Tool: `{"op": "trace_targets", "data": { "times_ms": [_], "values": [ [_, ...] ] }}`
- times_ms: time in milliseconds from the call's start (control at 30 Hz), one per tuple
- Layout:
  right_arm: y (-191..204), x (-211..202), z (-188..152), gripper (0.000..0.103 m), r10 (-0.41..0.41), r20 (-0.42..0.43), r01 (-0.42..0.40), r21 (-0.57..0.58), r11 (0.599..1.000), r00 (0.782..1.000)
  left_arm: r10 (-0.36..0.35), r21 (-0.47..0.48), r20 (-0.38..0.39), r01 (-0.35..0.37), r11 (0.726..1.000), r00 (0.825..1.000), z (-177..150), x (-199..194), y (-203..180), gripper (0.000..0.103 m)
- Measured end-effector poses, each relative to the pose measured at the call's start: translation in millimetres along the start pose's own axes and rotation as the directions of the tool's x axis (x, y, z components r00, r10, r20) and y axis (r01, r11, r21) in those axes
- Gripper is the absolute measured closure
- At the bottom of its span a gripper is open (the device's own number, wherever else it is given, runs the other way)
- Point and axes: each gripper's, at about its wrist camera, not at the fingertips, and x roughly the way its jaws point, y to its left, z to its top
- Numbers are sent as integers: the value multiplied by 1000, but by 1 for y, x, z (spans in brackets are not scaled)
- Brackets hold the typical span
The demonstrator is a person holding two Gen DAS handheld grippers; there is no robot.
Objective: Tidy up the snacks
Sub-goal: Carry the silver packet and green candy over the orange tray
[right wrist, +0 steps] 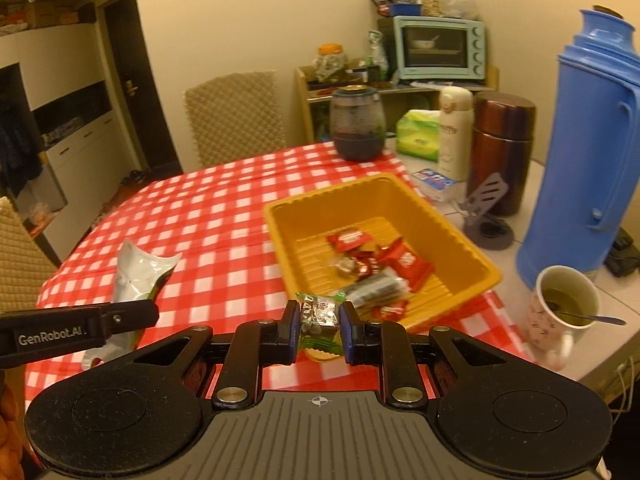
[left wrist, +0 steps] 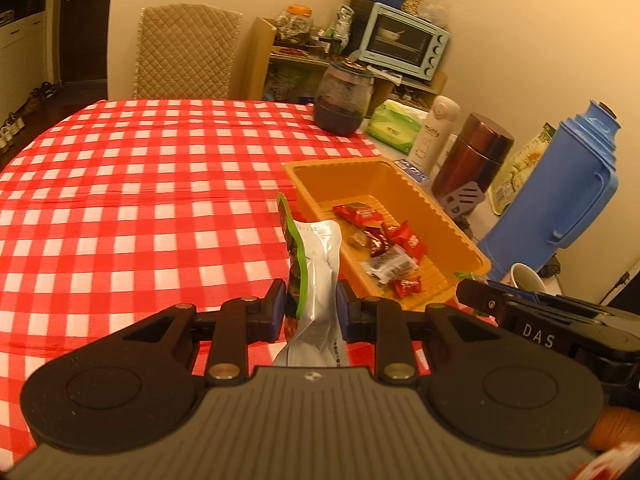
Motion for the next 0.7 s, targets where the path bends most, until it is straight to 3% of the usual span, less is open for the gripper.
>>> {"op": "trace_targets", "data": {
  "times_ms": [700],
  "values": [
    [-39, 16, 10, 82, -61, -2, 61, 37, 997, 998, -74, 27, -30, 75, 997, 997, 22, 40, -34, 79]
  ]
}}
